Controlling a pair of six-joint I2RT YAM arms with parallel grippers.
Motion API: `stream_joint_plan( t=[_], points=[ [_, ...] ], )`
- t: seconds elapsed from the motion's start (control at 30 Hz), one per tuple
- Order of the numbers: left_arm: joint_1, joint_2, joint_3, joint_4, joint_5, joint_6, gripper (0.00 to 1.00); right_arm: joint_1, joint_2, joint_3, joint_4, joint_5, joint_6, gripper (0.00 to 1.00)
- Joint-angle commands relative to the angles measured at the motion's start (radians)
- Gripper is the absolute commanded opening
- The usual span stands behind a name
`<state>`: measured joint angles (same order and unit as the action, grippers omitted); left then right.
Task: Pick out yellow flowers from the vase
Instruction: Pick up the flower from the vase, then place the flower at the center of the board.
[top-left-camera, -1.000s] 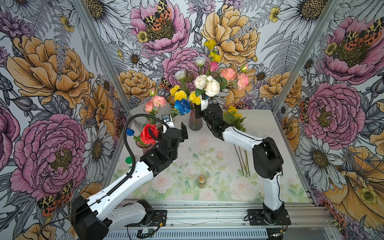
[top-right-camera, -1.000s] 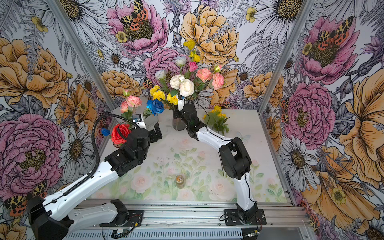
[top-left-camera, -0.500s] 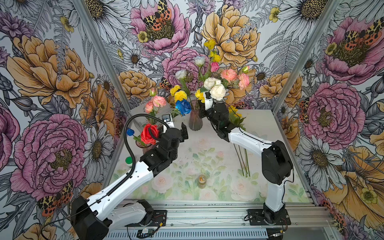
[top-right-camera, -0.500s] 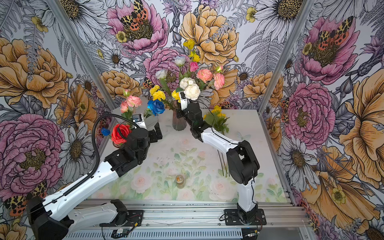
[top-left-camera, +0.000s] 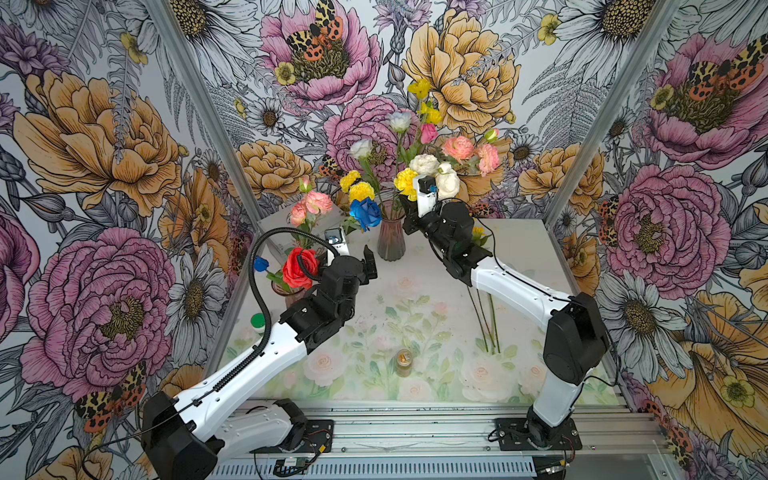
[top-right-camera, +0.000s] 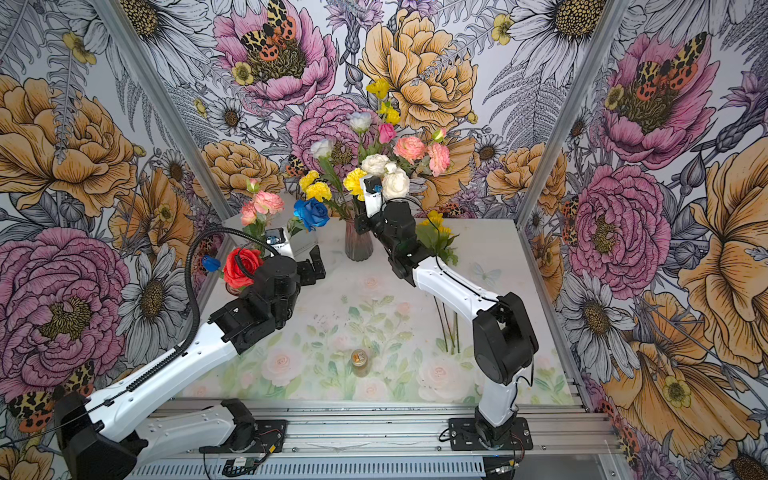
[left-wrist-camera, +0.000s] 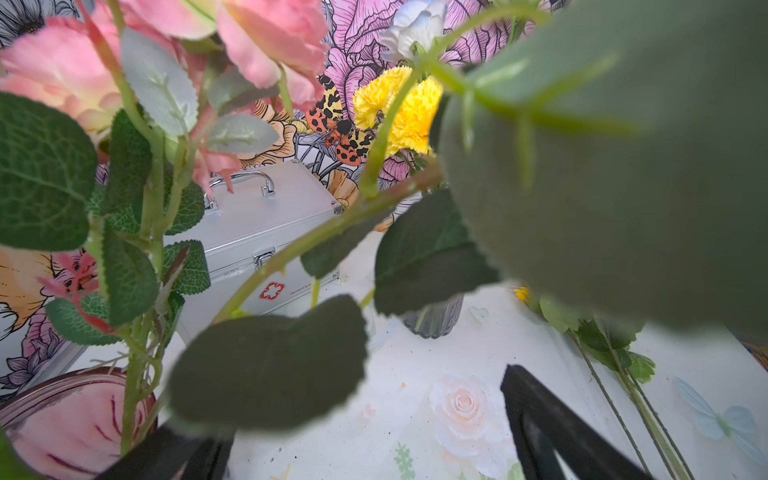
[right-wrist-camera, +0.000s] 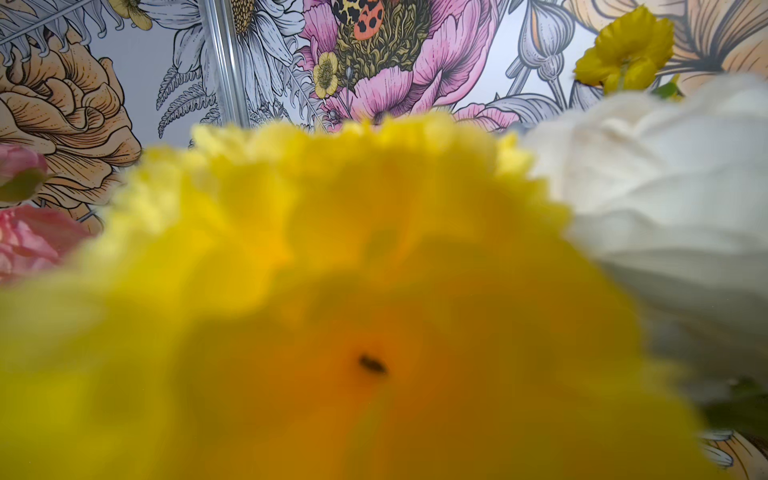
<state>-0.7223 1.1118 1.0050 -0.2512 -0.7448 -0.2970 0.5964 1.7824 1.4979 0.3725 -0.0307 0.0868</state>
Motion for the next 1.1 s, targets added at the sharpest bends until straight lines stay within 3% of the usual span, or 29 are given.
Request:
stream_joint_plan(
  t=[0.0,0.57,1.07],
  points=[
    [0.008,-0.004,-0.006,-0.008,0.024,-0.014,0.99,0.006,-0.052,-0.010,-0.003,-0.037,-0.011,0.05],
    [0.010,0.010,-0.006,-0.010,0.041,-0.010,0.99,0.011,-0.133,-0.017,-0.032,-0.126,-0.012,0.04],
    [0.007,-0.001,-0.009,-0.011,0.051,-0.014,0.99,0.028,-0.277,-0.057,-0.081,-0.107,-0.067,0.02]
  ],
)
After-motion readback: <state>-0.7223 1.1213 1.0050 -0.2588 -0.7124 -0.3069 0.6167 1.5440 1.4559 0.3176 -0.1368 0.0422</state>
